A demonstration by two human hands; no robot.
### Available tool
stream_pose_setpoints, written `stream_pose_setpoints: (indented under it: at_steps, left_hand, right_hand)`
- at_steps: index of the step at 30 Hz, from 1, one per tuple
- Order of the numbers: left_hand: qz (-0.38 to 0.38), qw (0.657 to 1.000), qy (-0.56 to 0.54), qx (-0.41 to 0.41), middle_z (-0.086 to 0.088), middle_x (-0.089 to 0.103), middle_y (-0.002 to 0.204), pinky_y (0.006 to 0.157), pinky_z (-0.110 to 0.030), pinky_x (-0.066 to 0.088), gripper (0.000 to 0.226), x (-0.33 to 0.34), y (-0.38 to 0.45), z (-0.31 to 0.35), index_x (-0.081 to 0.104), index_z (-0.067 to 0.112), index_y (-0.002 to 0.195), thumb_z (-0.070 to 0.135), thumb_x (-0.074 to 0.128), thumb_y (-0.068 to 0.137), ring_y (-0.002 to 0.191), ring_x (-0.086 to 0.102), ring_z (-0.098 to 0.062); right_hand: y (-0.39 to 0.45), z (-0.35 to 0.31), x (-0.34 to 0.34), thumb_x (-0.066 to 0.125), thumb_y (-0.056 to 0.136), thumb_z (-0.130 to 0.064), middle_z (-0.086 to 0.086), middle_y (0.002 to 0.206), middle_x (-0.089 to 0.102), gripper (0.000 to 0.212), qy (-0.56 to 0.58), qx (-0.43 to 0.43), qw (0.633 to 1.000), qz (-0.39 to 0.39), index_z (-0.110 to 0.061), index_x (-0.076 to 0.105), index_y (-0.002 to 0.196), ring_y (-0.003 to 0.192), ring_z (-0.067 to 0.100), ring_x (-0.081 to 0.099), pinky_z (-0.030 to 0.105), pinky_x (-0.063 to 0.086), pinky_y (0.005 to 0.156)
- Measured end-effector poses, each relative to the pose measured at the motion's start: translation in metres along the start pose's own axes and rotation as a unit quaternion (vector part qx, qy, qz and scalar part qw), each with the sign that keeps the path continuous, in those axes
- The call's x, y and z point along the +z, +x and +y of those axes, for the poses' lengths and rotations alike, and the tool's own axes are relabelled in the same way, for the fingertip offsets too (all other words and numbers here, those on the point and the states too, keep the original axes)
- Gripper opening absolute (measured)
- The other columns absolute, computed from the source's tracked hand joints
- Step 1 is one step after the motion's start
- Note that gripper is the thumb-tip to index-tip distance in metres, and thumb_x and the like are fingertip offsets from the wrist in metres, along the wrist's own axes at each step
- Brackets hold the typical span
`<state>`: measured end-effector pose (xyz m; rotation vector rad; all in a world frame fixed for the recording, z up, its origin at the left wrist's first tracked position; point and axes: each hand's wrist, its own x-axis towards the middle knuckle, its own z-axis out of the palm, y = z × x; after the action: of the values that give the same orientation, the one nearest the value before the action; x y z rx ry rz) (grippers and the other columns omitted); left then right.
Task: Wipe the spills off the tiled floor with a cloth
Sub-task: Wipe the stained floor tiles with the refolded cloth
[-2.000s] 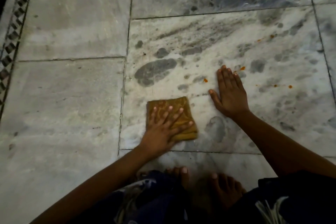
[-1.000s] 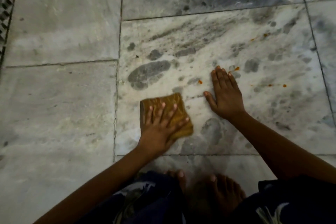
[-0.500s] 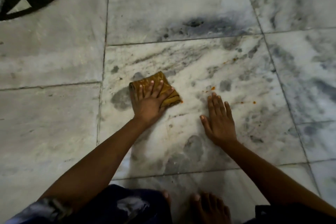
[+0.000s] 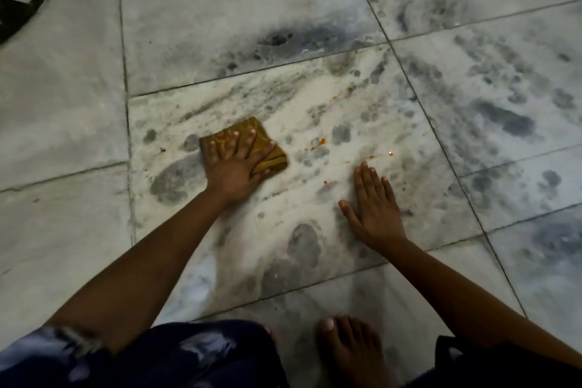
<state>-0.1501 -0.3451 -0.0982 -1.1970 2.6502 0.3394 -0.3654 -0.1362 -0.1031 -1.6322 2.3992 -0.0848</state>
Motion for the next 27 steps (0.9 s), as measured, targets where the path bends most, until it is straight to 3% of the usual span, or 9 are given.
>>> stream_pose_setpoints:
  at_steps: [4,8,12,17,21,24,27]
  left_hand:
    - [0.011,0.998,0.009,0.055,0.004,-0.002,0.158,0.11,-0.056,-0.005,0.055,0.005,-0.003,0.029,0.003,0.051,0.14,0.065,0.018,0.089,0.145,-0.003,-0.027]
    - [0.051,0.989,0.004,0.137,0.005,0.004,0.155,0.111,-0.05,0.0,0.055,0.016,-0.039,0.012,0.006,0.049,0.14,0.063,0.016,0.087,0.144,0.009,-0.029]
    - [0.065,0.995,-0.005,0.078,0.001,0.015,0.156,0.111,-0.051,0.003,0.062,0.011,-0.031,-0.008,0.016,0.045,0.142,0.07,0.01,0.086,0.143,0.014,-0.031]
    - [0.032,0.999,-0.012,-0.007,0.003,0.003,0.158,0.11,-0.053,-0.004,0.059,0.004,0.01,0.017,0.007,0.05,0.141,0.066,0.016,0.085,0.145,-0.002,-0.027]
    - [0.057,0.994,0.025,0.089,-0.004,0.01,0.156,0.11,-0.056,0.003,0.059,0.017,-0.025,0.046,0.007,0.044,0.141,0.064,0.019,0.087,0.143,0.007,-0.034]
    - [0.043,0.982,0.049,0.175,-0.003,0.012,0.154,0.109,-0.057,0.008,0.057,0.023,-0.046,0.027,0.015,0.041,0.144,0.06,0.021,0.091,0.141,0.011,-0.032]
    - [0.02,0.99,0.05,0.13,-0.007,0.018,0.153,0.107,-0.062,0.012,0.061,0.012,-0.04,-0.005,0.019,0.036,0.144,0.064,0.008,0.09,0.14,0.019,-0.038]
  right_hand:
    - [0.002,0.001,-0.001,0.013,0.089,-0.056,0.006,0.156,0.001,0.075,-0.018,-0.044,0.999,-0.013,-0.011,0.01,0.148,0.145,0.019,0.002,0.03,-0.007,0.115]
    - [0.002,0.003,0.003,0.02,0.091,-0.053,0.006,0.155,0.006,0.072,0.006,-0.05,0.999,-0.011,-0.01,0.014,0.148,0.145,0.021,0.008,0.033,-0.001,0.117]
    - [0.002,0.005,0.006,0.027,0.092,-0.049,0.011,0.155,0.017,0.07,0.021,-0.056,0.998,0.0,-0.007,0.022,0.147,0.144,0.022,0.014,0.036,0.008,0.117]
    - [0.004,0.007,0.008,0.029,0.092,-0.049,0.011,0.156,0.018,0.07,0.031,-0.06,0.998,0.005,-0.007,0.022,0.148,0.144,0.021,0.014,0.038,0.009,0.117]
    - [0.003,0.007,0.007,0.031,0.091,-0.048,0.011,0.155,0.021,0.07,0.039,-0.057,0.998,0.006,-0.007,0.025,0.147,0.143,0.023,0.02,0.039,0.013,0.116]
    - [0.003,0.008,0.006,0.031,0.091,-0.049,0.011,0.155,0.021,0.07,0.043,-0.059,0.997,0.005,-0.007,0.025,0.147,0.143,0.023,0.02,0.039,0.012,0.116]
    - [0.004,0.009,0.007,0.031,0.091,-0.049,0.011,0.155,0.019,0.071,0.046,-0.06,0.997,0.002,-0.007,0.023,0.147,0.144,0.022,0.017,0.038,0.01,0.117]
